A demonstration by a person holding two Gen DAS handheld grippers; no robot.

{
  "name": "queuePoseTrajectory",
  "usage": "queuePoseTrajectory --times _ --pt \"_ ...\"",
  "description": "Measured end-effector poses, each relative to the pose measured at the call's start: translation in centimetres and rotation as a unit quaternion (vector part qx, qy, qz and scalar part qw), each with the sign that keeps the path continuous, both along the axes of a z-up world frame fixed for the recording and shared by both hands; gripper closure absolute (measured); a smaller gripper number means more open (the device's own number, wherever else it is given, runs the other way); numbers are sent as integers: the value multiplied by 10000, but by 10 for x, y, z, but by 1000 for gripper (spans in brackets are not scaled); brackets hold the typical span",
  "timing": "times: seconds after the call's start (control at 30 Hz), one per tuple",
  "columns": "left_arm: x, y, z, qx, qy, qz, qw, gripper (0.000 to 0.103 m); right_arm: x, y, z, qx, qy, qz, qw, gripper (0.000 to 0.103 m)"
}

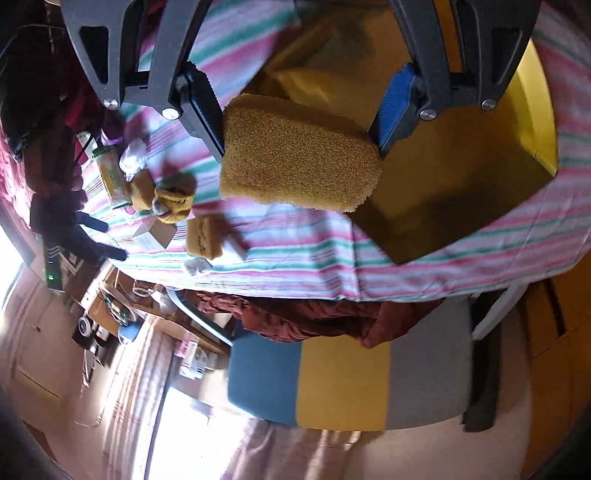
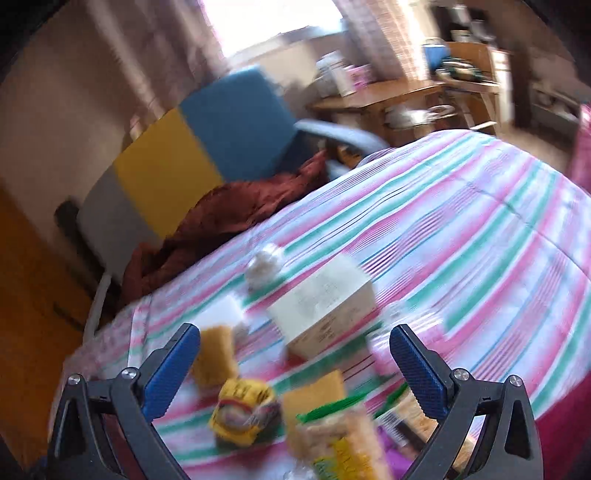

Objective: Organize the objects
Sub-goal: 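Place the sponge in the gold tray with the left gripper while the right gripper grasps the yellow cloth ball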

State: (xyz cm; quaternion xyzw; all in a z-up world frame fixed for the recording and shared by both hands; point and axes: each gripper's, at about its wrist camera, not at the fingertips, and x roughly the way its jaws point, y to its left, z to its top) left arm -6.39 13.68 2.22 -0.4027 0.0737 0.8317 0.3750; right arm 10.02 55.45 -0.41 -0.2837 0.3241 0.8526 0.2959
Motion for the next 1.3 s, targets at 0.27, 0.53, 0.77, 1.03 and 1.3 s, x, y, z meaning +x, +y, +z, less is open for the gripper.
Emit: queuePoseTrajectory --times 0.27,0.53,0.77,1.03,1.3 --pt "22 -47 -12 174 -189 264 9993 27 -82 -90 -29 846 -1424 2364 9574 1" --pt "23 -84 -16 361 -219 707 9966 26 -105 -95 -68 1204 -2718 2330 9259 57" --pt "2 -119 -20 274 -139 1400 9897 26 -69 -132 -7 1434 -1745 2447 9429 58" --pt "-39 -146 -23 35 -171 2004 9796 26 -86 -227 29 1607 -863 3426 9216 58" --pt "-86 -154 -21 -290 155 2285 9730 23 -130 -306 24 1693 -811 4235 8862 58"
